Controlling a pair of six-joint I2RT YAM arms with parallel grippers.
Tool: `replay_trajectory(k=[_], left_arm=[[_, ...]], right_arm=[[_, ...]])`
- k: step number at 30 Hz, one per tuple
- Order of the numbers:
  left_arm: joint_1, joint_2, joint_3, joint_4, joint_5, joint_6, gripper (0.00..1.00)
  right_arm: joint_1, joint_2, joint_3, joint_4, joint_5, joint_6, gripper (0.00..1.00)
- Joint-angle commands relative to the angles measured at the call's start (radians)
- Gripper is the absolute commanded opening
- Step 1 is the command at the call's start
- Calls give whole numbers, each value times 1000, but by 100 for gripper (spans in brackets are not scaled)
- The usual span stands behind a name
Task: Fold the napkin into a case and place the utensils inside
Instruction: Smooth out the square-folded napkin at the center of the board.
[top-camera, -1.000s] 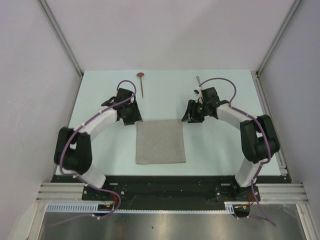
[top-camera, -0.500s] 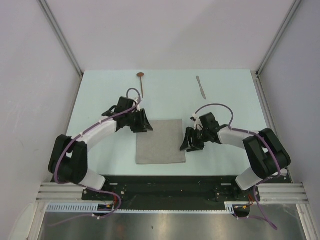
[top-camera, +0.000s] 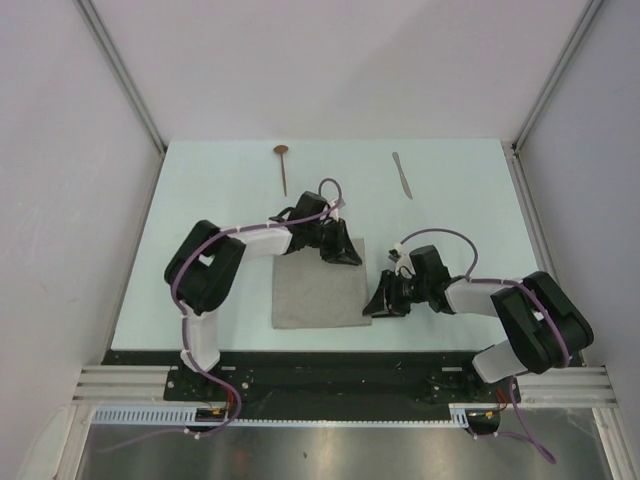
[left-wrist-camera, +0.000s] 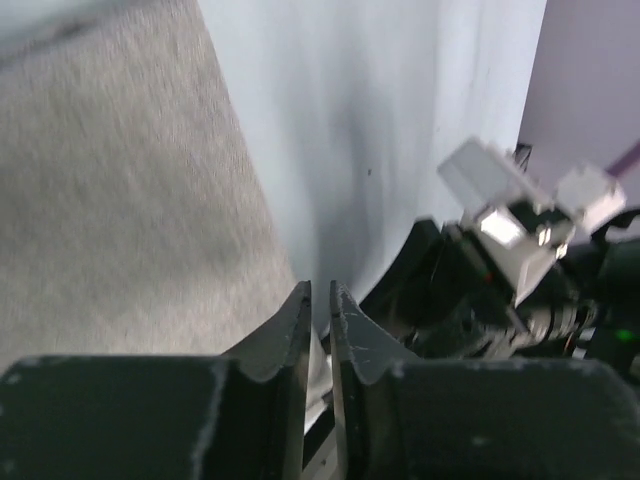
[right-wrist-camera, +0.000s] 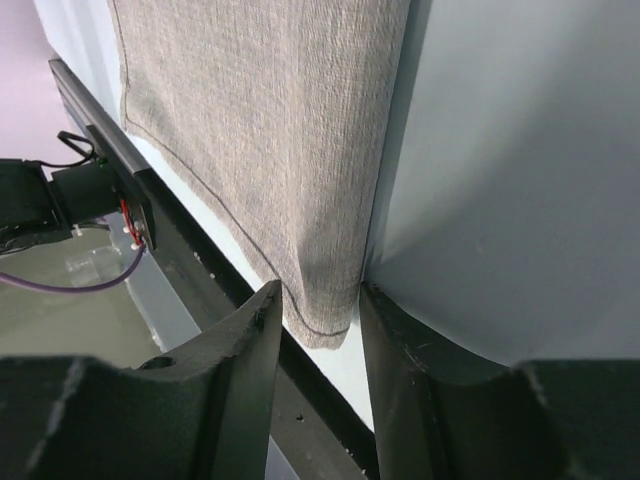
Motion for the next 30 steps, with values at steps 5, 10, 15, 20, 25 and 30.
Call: replay_trajectory(k=[5,10,15,20,25,30], left_arm=[[-1,129,132,124,-28,-82,11],[-2,182,195,95,-72,-85,9],[-2,255,256,15,-138,-80,3],[-1,286,256,5,-192,-94,1],[1,330,275,-12,-206,-117,0],[7,355,269,-22,-243,-138,0]], right_arm=[[4,-45,-118,79,5,49,41],[7,-40,-146,118,-1,62,39],[10,-13,-158,173,2,90,35],[15,-7,-180,196,2,108,26],[24,10,-209,199,28,136,0],[36,39,-281,271,60,185,0]])
